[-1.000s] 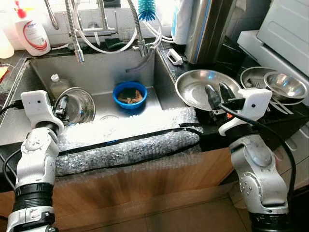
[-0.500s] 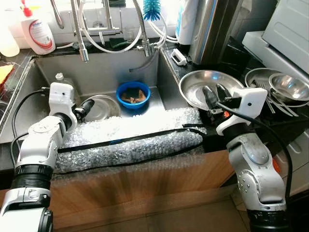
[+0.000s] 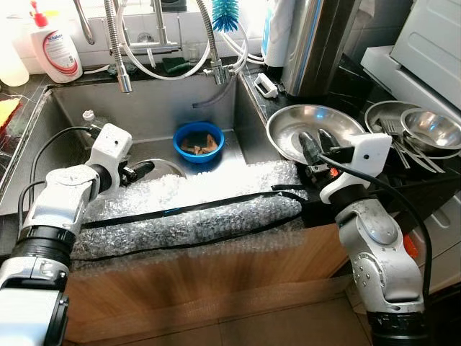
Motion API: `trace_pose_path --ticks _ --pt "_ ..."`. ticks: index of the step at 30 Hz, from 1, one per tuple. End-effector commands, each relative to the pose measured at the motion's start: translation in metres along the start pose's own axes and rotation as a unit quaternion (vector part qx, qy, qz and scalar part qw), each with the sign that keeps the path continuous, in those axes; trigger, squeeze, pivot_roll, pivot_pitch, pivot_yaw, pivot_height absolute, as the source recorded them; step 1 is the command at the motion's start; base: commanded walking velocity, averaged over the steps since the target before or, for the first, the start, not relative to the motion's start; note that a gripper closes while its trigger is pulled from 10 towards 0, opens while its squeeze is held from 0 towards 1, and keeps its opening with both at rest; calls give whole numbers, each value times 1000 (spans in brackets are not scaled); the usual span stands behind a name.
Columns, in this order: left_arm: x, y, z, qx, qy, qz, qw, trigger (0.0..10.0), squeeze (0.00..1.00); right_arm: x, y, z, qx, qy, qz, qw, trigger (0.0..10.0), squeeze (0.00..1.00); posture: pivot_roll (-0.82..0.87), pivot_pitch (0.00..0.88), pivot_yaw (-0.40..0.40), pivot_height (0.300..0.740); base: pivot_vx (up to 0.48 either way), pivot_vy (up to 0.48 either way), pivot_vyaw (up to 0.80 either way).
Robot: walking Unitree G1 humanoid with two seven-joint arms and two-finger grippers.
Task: Kitchen organization
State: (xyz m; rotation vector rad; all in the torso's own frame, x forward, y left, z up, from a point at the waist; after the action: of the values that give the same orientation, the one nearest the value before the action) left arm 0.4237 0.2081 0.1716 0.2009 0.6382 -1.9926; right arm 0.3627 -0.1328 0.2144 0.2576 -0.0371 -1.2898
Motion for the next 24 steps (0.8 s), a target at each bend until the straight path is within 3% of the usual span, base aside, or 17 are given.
trace_pose_path --ticks 1,8,12,18,24 --pt "13 4 -6 -19 24 -44 999 10000 0 -3 2 0 -4 -3 7 1000 10000 0 69 77 2 740 0 0 0" --pt "28 6 -12 -41 86 -119 988 10000 0 -7 3 -3 -9 -2 18 1000 10000 0 68 77 0 740 0 0 0" --pt "32 6 -11 -41 98 -146 984 10000 0 -9 4 -4 -13 -3 25 1000 10000 0 70 75 0 740 0 0 0" --pt "44 1 -17 -50 135 -211 967 10000 0 -16 4 -7 -20 -4 40 999 10000 0 72 75 3 740 0 0 0" --pt "42 2 -17 -52 142 -213 965 10000 0 -18 4 -8 -21 -3 46 999 10000 0 71 75 3 740 0 0 0"
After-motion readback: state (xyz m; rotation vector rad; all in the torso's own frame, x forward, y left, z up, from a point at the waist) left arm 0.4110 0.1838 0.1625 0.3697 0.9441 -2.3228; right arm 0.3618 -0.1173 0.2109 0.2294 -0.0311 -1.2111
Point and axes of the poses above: a point about 5 cm out from each wrist's last joint towards the gripper, its own y axis pointing out of the wrist towards the gripper, its own z axis along the axis of the wrist's last joint, x = y × z, the point moved 6 cm from there along y, pointing out of the wrist towards the gripper, and after that the axes turned 4 degrees about y, right-handed, at the moved point
